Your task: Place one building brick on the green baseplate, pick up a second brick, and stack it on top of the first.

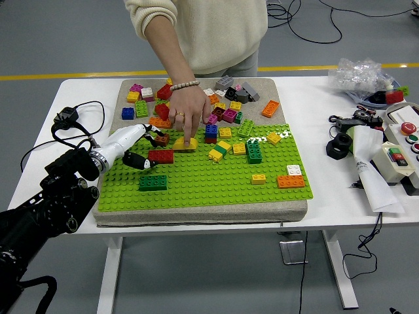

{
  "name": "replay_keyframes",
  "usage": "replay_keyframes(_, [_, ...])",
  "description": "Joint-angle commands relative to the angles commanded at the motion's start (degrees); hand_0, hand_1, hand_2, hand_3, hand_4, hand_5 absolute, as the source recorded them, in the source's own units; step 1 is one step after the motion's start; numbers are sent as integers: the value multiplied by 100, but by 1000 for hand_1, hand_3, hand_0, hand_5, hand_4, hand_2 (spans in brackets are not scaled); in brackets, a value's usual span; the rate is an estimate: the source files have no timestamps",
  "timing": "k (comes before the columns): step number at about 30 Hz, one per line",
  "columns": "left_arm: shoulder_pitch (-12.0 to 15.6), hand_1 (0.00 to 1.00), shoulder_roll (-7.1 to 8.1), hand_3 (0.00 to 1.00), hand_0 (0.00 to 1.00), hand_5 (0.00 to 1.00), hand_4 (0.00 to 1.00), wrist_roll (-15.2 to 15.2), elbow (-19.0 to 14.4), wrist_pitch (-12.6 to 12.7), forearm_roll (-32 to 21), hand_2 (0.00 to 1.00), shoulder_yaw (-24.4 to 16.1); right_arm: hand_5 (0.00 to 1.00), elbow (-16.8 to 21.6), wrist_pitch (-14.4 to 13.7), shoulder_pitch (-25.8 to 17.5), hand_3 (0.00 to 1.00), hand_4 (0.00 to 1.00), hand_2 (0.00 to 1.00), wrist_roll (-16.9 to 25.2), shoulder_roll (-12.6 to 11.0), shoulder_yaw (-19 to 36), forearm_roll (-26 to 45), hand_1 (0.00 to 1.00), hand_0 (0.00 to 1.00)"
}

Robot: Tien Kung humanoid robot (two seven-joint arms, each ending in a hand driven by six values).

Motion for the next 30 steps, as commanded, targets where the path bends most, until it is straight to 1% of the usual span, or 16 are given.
replay_keyframes(16, [-323,745,-102,741,825,54,838,-103,586,127,-53,614,300,636,0,5,25,753,918,782,-23,14,-37,10,736,789])
replay_keyframes(22, [-389,756,-163,743,838,52,836,-135,787,185,-53,617,411,637,0,-3,31,754,919,782,-22,27,-54,19,736,789])
replay_keyframes(30, [-421,754,-206,740,840,51,832,-140,957,242,-98,617,496,637,0,12,19,754,919,782,-30,37,-48,15,736,789])
